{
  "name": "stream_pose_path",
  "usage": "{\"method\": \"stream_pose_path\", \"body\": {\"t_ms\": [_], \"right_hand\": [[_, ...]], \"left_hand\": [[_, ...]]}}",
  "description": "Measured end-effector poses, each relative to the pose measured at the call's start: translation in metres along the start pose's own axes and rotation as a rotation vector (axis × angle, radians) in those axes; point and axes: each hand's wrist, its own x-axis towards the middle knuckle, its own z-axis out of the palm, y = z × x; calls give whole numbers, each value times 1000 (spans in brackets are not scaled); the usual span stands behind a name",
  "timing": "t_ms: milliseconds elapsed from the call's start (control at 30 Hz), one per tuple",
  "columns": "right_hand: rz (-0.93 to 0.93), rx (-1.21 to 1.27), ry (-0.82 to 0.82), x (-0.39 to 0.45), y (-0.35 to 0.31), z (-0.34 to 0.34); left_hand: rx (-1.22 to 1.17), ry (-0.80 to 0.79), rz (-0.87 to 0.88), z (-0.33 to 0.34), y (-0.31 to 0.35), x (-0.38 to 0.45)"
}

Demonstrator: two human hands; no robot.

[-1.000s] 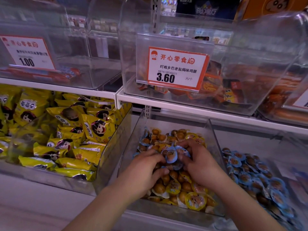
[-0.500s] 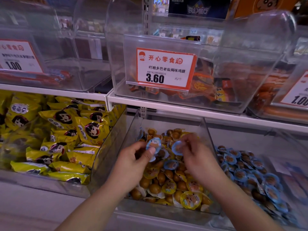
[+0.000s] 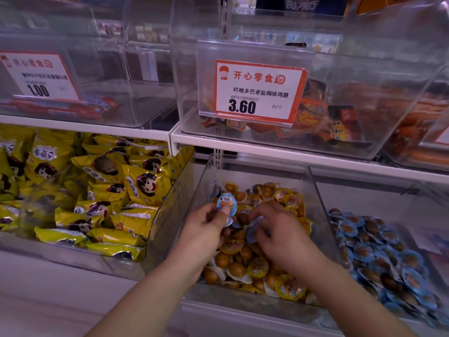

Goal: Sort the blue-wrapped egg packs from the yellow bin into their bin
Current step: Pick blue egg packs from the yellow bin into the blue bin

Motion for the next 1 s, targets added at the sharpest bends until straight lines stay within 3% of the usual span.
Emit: {"method": "stream_pose_path", "body": {"t_ms": [100,233,333,467,533,600,667,767,833,900,1000], "right_hand": [[122,89,73,1,2,-6],[108,151,110,-2,3,0],[159,416,232,-2,-5,-6],[162,730,382,-4,-15,-17],[122,690,357,-9,-22,-12],[137,615,297,-10,-25,-2],[287,770,232,-9,-28,3],[548,1553,26,-11,-38,0],[568,1845,-64,-14,-44,-6],[574,1934,-17,-16,-48,-10],[582,1881,79,-16,-43,-20]], "left_hand": [[47,33,46,-1,2,-1],[227,37,112,-2,1,0],[258,48,120,-2,0,-1],[-78,13,6,12,5,-7],[-370,-44,-120,25,10,-12],[-443,-4,-142,33,9,-13],[-175,97,-7,34,2,-10],[314,161,372,30,-3,-13],[517,100,551,33,-5,-17],[663,31,691,36,-5,-19],[834,-59,844,42,-1,-19]]}}
